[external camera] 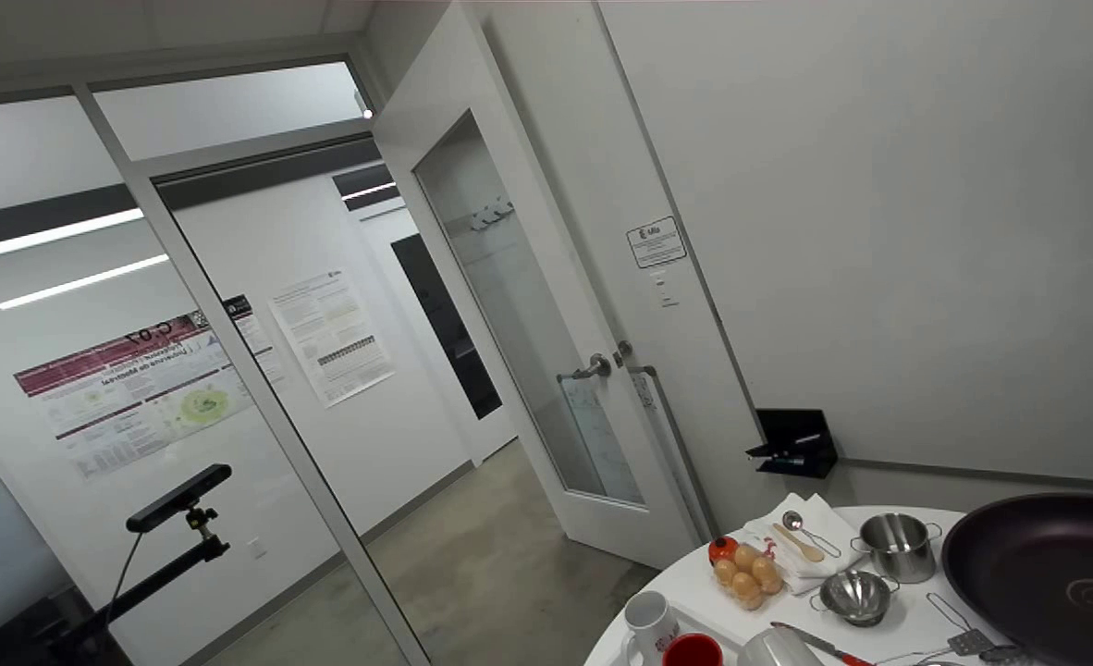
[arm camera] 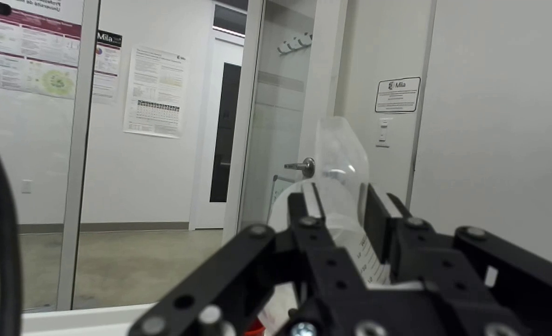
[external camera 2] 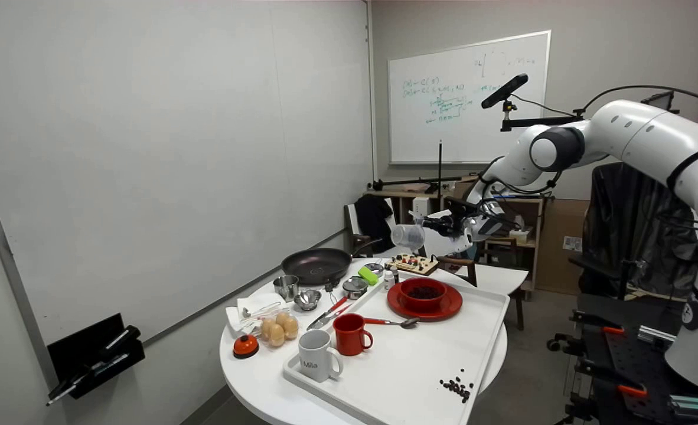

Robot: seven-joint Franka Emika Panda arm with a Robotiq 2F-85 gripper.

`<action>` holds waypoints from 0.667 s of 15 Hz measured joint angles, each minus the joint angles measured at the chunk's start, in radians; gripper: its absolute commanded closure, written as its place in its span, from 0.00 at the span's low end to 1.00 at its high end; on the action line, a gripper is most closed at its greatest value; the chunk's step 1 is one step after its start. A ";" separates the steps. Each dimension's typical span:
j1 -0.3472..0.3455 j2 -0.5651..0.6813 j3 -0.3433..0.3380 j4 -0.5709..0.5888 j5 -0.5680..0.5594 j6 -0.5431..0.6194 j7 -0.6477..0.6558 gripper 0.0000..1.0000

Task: Pour the contents of the jug into the bowl

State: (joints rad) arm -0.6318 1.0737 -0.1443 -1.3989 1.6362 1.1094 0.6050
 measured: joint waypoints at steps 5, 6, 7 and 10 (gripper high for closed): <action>-0.001 0.000 0.000 0.000 0.005 -0.004 0.000 0.90; -0.001 0.000 -0.001 0.000 0.005 -0.003 0.000 0.89; 0.001 0.000 -0.003 0.000 0.004 -0.002 0.000 0.89; 0.015 -0.002 -0.012 0.000 -0.007 0.005 -0.001 0.89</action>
State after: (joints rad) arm -0.6171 1.0721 -0.1566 -1.3985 1.6289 1.1143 0.6044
